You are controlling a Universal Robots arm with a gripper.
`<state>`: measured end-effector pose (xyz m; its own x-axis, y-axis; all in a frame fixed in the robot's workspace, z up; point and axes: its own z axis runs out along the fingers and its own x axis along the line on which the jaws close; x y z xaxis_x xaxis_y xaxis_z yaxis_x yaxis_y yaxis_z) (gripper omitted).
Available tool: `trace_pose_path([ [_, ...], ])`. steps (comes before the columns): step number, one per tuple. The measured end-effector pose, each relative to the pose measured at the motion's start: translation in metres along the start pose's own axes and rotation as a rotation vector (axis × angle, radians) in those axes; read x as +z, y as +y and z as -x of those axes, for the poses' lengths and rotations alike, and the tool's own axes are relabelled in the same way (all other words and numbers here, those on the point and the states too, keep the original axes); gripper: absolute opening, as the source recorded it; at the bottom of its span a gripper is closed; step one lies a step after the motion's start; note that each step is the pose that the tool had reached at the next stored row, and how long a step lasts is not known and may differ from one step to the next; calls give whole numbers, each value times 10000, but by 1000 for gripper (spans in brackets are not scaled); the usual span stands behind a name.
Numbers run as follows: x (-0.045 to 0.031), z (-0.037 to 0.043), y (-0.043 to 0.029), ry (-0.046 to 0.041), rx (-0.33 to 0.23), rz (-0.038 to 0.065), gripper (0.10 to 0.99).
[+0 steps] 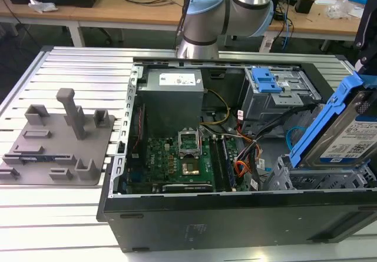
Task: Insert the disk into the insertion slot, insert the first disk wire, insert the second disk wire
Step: 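Insert the disk into the insertion slot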
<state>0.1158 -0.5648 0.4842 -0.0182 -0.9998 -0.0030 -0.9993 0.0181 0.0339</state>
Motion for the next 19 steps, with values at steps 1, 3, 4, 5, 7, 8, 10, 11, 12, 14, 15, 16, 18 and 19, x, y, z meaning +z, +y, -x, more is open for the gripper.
trace_pose_path([
  [1,0,0,1,-37,-2,-10,365],
  [3,0,-5,10,-365,-13,-28,365],
  [4,1,-7,13,-493,-17,-29,365],
  [5,0,-8,14,-582,-20,-30,365],
  [7,0,-8,14,-598,-21,-29,365],
  [8,0,-8,14,-599,-20,-29,365],
  [10,0,-8,14,-598,-20,-29,365],
  [11,0,-8,14,-599,-21,-29,365],
  [12,1,-9,16,-600,-19,-48,365],
  [14,1,-9,18,-599,-24,-140,365],
  [15,1,-9,20,-595,-26,-205,365],
  [16,2,-9,20,-594,-27,-237,365],
  [18,2,-8,20,-590,-30,-286,365],
  [19,2,-8,20,-586,-30,-313,365],
])
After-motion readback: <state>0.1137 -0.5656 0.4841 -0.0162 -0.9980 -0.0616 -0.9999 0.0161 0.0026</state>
